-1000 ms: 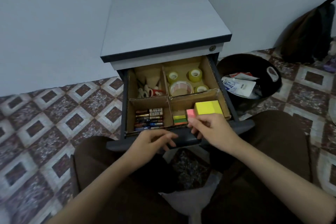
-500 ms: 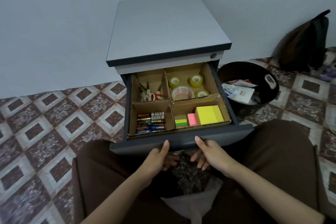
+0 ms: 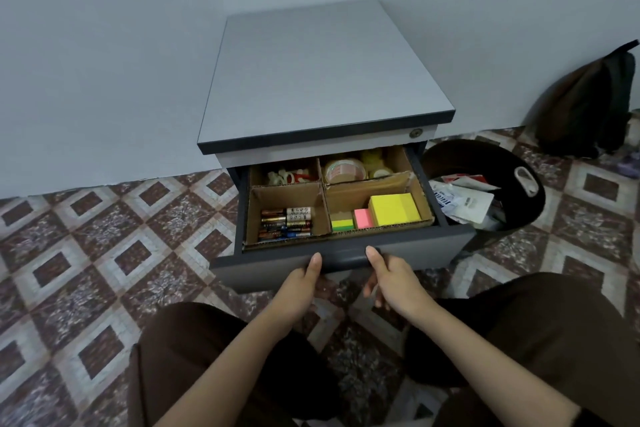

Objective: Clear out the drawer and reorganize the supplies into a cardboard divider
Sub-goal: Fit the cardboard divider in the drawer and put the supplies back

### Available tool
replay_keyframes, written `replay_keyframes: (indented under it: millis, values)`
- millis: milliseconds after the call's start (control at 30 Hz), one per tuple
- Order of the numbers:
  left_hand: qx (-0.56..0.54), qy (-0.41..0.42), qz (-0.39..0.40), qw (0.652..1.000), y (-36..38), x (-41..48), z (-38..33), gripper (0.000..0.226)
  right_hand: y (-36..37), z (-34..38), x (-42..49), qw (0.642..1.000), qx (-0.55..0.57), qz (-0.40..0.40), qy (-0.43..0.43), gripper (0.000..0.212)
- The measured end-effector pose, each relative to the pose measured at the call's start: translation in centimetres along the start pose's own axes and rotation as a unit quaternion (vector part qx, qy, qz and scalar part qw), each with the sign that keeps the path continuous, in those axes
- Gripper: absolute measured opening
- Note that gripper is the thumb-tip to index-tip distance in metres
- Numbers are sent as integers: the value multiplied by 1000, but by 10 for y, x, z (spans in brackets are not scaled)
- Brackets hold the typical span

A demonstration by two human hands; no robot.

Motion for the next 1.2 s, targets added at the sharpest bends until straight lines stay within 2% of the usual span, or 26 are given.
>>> replay_keyframes:
  millis: [133, 333, 700, 900, 967, 1033, 1133, 1200]
  values:
    - [34, -6, -12, 999, -9, 28, -23, 73, -8, 10, 39, 1000, -15, -3, -19, 68]
    - [31, 10, -4, 999, -25, 64, -54, 64, -20, 28, 87, 999, -33, 11, -14, 56]
    - [-66, 25, -16, 997, -37, 129, -99, 60, -31, 56, 163, 999, 40, 10, 8, 43]
    - [-55, 28, -43, 997, -38, 137, -106, 58, -32, 56, 174, 999, 43, 9, 8, 44]
    - [-9, 35, -68, 997, -41, 131, -109, 56, -32, 57, 171, 998, 54, 4, 20, 46]
    - [85, 57, -87, 991, -45, 122, -112, 49, -34, 61, 164, 996, 76, -7, 34, 48]
    - [222, 83, -66, 969, -49, 97, -120, 29, -37, 73, 146, 994, 106, -19, 33, 49]
    - [292, 127, -65, 946, -52, 80, -128, 25, -38, 91, 131, 991, 130, 2, -6, 42]
Point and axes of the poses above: each hand's wrist, its own x-axis towards the middle knuckle, its own y-axis out of the palm, z = x × y, the point moved 2 cm from there along x, towards the middle knuckle, and after that the axes turned 4 degrees about -y, right-handed, at the moved point
